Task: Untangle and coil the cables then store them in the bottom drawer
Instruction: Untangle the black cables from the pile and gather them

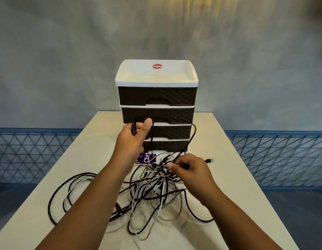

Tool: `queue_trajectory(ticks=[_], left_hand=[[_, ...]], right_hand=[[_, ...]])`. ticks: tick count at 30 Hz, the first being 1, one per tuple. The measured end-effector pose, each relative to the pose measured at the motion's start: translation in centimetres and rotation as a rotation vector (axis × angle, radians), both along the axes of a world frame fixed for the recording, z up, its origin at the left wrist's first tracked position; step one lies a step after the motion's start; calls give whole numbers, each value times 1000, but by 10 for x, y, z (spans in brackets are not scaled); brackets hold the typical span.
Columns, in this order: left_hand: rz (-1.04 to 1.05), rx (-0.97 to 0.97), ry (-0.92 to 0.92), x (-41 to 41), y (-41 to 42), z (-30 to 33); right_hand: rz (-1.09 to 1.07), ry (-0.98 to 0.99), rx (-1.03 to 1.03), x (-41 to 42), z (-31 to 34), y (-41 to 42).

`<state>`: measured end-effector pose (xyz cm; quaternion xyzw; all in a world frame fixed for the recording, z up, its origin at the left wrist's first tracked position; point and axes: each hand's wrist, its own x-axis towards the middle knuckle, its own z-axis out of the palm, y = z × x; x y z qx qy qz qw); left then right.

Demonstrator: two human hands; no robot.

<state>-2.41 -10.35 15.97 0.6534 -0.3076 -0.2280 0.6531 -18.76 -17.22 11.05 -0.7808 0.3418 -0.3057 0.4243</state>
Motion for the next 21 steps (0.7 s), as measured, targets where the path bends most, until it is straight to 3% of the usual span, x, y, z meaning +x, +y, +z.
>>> queue_trajectory(ticks=[3,9,15,21], left_hand=[[-39,125,-78,-2,12,-28],[-341,92,-115,-17,23,-64],[-316,94,-170,-13,25,-75],[-338,167,-145,-10,27,-90]], right_hand=[[17,-112,182,3,10,-1],[54,-158,270,17,28,-1],[-16,-245,207,26,52,-7],[34,-429,277,30,91,-17]])
